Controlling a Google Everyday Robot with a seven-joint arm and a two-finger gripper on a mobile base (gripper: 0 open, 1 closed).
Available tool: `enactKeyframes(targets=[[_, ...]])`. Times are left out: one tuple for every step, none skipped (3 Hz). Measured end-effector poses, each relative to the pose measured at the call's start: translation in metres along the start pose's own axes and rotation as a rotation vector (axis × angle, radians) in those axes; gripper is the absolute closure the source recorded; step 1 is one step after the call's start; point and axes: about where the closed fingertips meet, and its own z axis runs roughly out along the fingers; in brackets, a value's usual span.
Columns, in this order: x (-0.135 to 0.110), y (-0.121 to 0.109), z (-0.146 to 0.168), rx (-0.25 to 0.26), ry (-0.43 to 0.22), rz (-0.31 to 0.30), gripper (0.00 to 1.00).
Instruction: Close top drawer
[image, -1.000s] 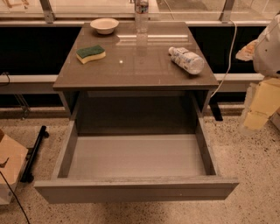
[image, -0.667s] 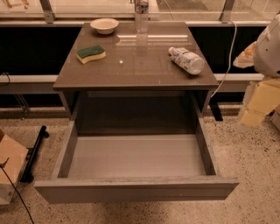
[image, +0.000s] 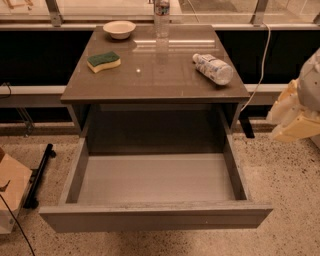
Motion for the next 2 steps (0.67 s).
enactKeyframes(targets=[[0.0208, 0.0209, 0.0313, -0.058, -0.031, -0.051, 0.93], [0.0194, 0.02, 0.0293, -0.052, -0.03, -0.051, 1.0]])
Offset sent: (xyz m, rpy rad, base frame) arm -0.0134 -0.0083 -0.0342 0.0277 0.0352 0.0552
